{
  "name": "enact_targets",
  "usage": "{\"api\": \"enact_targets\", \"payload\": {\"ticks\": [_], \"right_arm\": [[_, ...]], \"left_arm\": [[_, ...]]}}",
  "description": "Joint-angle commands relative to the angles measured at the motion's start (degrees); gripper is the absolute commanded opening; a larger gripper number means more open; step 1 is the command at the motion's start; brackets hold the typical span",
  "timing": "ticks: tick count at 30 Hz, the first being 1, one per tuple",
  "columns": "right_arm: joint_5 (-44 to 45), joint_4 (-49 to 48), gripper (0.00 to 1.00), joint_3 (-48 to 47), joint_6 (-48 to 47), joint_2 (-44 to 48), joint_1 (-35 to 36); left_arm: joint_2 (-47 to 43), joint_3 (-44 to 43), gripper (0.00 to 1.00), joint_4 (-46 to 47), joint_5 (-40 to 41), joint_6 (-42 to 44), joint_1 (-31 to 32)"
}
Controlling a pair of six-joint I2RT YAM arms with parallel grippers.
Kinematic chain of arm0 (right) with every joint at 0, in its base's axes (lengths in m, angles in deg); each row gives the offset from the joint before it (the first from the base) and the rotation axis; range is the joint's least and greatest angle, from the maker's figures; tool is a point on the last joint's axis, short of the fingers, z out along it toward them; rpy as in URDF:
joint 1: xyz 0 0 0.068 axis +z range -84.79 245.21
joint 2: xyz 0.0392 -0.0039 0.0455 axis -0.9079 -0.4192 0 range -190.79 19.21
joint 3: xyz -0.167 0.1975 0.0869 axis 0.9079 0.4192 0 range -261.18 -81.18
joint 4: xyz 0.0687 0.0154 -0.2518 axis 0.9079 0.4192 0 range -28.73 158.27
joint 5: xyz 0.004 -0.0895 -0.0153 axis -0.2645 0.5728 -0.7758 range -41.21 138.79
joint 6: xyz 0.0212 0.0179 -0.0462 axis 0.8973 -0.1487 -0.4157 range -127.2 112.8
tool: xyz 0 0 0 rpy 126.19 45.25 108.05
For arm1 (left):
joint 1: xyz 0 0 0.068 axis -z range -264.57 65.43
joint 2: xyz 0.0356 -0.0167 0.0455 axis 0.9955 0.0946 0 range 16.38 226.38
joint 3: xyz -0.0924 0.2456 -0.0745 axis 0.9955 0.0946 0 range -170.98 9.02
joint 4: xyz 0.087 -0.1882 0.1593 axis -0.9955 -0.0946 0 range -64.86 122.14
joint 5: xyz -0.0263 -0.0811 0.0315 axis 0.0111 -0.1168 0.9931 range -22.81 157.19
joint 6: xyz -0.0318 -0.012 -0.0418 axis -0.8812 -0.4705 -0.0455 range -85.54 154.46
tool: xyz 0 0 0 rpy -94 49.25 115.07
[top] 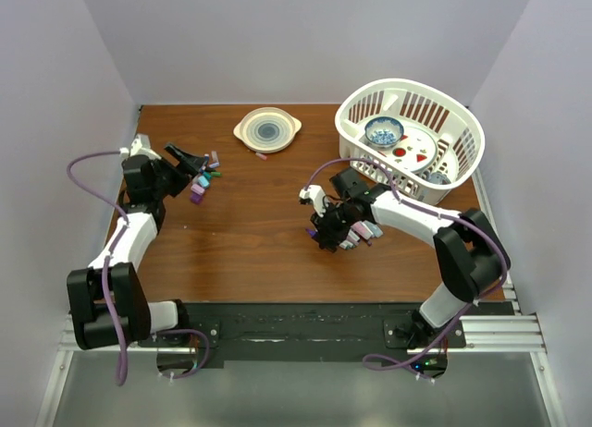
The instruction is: Open the pen caps
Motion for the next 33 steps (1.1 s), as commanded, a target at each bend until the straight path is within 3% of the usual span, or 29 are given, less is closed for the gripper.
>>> {"api": "enact_targets", "payload": {"ticks": [1, 7, 15, 20, 24, 28, 33], "right_arm": [[4.4, 1.1, 0.07, -1.8, 1.4, -2.4, -0.1], [5.7, 1.9, 0.14, -2.5, 1.5, -4.5, -0.1], [7.5, 2.1, 0.34, -2.9, 1.2, -5.1, -0.2], [9.2, 2.2, 0.36, -3.1, 1.1, -3.8, -0.2], [10.7, 2.3, 0.35, -3.5, 1.0, -1.8, -0.8], [11.4, 2.7, 0.34, -4.1, 0.4, 2.3, -3.1], [8.7, 2.8, 0.34, -3.6, -1.0, 6.6, -5.5]], "left_arm": [[-2.2, -3.8, 0.88, -3.9, -13.2, 13.1, -0.5], [-4.7, -0.7, 0.88, -5.7, -15.5, 16.8, -0.4], [-4.2, -0.8, 0.88, -4.8, -17.6, 16.7, -0.4], [-3.5, -0.3, 0.88, -3.9, -19.0, 15.7, -0.4], [-1.2, 1.8, 0.88, 2.0, -22.2, 10.3, 2.2], [4.8, -2.9, 0.86, -5.7, -11.7, 11.0, 10.6], [13.1, -10.7, 0.61, -9.6, 1.8, 7.8, 19.6]]}}
